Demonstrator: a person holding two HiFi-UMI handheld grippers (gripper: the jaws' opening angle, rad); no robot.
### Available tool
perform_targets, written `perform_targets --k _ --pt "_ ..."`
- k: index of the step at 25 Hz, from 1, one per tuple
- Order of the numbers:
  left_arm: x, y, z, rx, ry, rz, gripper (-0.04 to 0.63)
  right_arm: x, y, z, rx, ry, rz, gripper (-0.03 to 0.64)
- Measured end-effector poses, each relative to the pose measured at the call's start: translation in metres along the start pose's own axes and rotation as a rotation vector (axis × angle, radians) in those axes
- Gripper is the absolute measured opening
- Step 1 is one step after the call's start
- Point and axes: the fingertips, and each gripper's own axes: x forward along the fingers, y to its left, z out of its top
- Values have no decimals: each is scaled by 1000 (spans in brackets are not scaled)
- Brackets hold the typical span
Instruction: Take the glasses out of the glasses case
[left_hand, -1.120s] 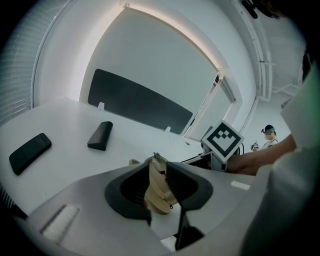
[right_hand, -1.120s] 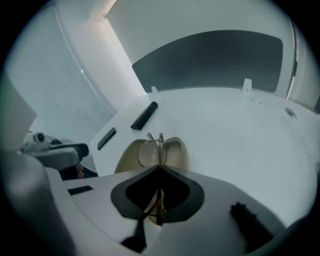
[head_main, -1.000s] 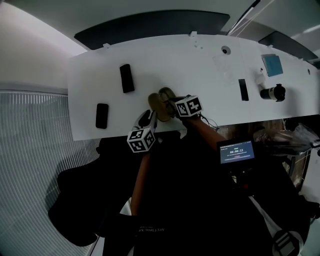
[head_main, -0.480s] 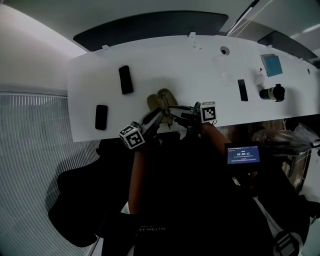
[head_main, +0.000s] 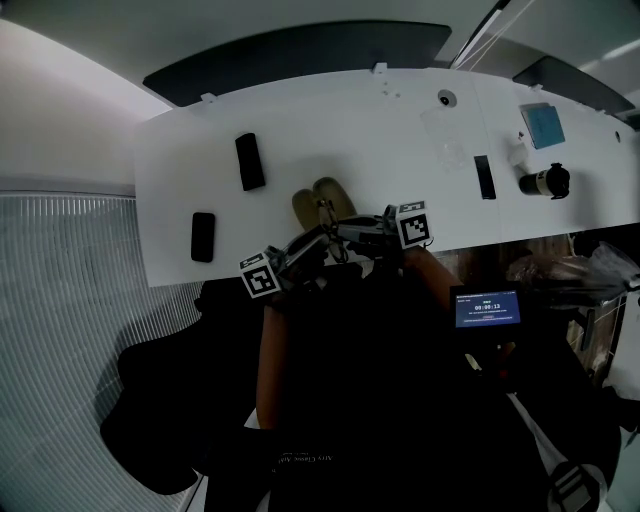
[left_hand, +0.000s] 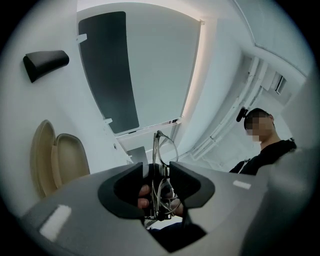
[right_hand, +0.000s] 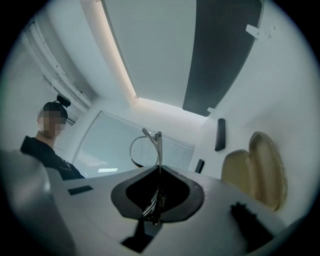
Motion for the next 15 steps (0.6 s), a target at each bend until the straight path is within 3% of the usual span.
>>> perform_targets --k 5,8,15 --pt "-3 -5 -4 -61 -15 -70 166 2 -3 0 -14 10 -19 21" --pt "-2 -5 -11 -43 26 -61 164 4 -2 -6 -31 47 -19 21" --pt "-3 -1 -14 -60 29 -52 152 2 -4 -10 -14 63 -17 21"
